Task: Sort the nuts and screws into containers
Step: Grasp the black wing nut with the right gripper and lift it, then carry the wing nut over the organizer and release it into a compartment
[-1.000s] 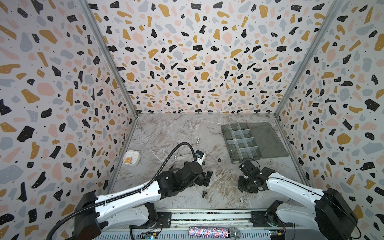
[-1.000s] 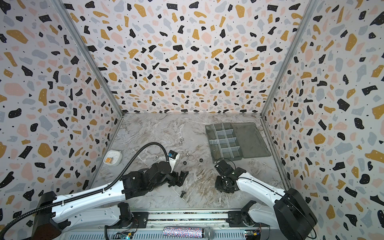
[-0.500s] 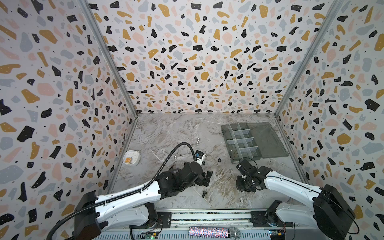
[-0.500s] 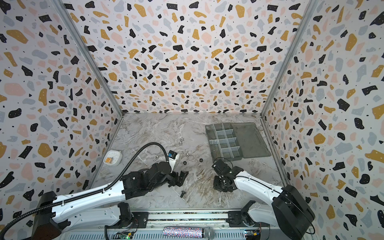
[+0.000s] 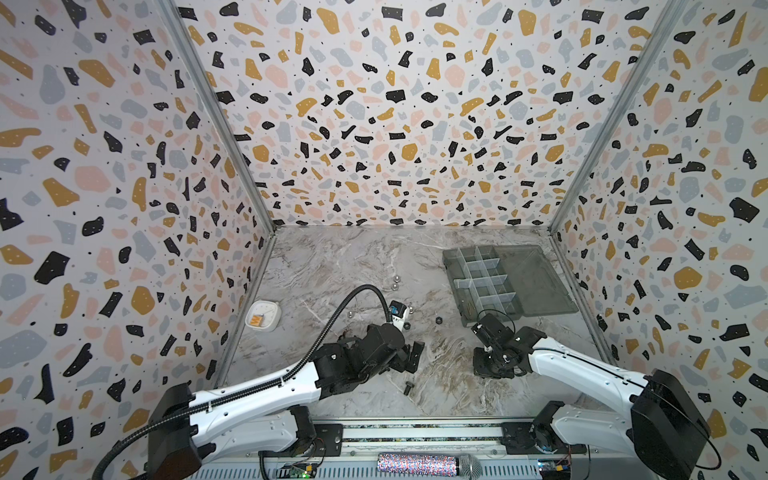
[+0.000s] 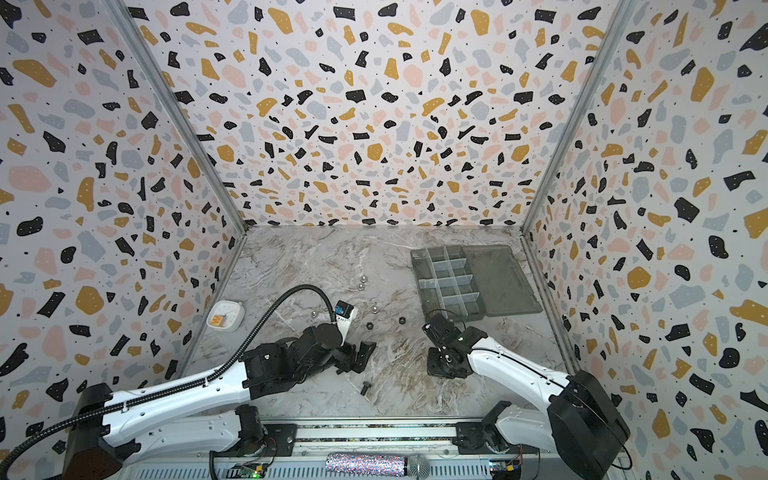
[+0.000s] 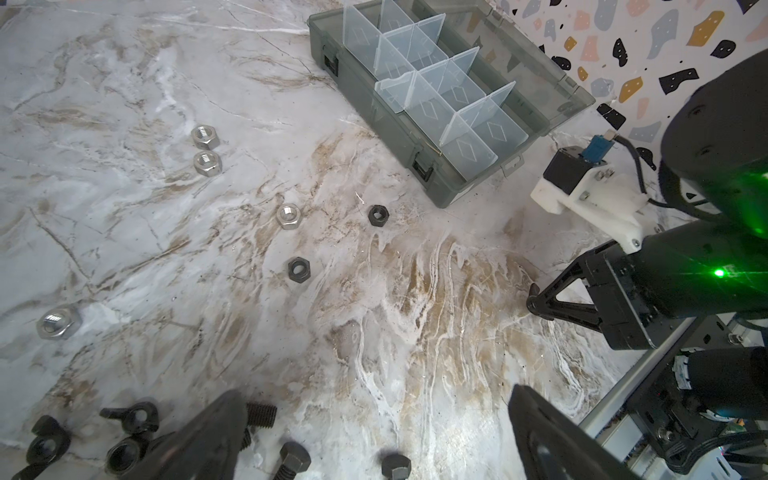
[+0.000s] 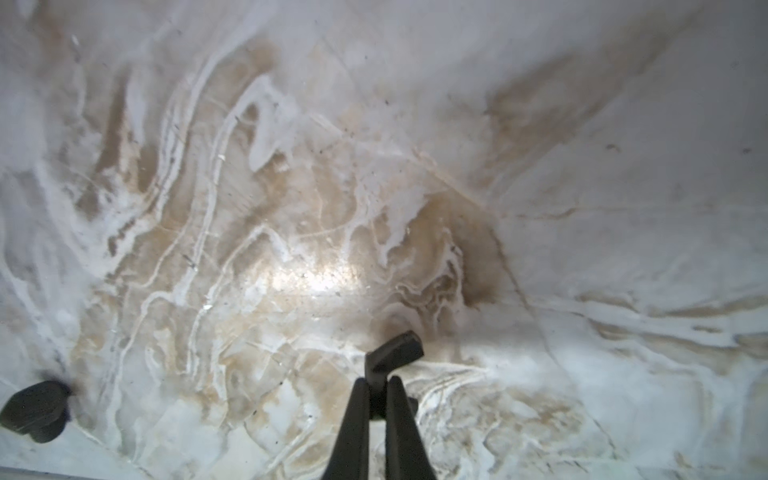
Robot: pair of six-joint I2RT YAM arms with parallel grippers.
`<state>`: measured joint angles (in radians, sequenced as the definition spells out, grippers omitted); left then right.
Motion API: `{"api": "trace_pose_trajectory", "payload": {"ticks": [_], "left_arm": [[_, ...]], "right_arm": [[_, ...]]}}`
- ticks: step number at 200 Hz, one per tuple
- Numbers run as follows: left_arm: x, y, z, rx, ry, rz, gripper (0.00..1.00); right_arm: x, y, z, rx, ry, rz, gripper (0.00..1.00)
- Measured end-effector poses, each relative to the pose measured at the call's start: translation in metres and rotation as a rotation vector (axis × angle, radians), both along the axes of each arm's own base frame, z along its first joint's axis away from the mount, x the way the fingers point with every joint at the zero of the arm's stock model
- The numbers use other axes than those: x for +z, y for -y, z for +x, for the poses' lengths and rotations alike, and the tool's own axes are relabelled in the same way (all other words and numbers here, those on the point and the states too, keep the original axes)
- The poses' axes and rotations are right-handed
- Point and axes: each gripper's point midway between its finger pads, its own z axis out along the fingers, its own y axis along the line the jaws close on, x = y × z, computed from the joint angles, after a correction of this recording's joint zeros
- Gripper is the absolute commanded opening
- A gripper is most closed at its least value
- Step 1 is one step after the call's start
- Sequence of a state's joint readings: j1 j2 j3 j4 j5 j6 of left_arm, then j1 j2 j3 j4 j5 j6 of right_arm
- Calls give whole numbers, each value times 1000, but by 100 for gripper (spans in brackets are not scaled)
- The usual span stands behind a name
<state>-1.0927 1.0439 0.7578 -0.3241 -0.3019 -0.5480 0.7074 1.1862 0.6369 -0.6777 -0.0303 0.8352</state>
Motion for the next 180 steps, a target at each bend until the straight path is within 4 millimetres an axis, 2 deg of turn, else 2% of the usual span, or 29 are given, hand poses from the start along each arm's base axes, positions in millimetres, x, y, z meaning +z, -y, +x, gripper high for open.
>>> {"api": "trace_pose_trajectory", "payload": {"ticks": [48, 73, 106, 133, 180], "left_arm": [[-1, -2, 0, 13, -10, 4, 100], [0, -2, 1, 18, -9, 2, 100], [3, 0, 3, 25, -5, 5, 100], [5, 2, 5, 29, -2, 9, 100], [14, 5, 12, 46, 11, 23, 100]], "right_arm": [[6, 1, 2, 23, 15, -11, 0], [18, 0, 11, 32, 45, -19, 0], [50, -1, 39, 23, 130, -9, 0], [74, 8, 67, -7, 205, -6, 0], [88, 25, 108, -30, 248, -41, 0]]}}
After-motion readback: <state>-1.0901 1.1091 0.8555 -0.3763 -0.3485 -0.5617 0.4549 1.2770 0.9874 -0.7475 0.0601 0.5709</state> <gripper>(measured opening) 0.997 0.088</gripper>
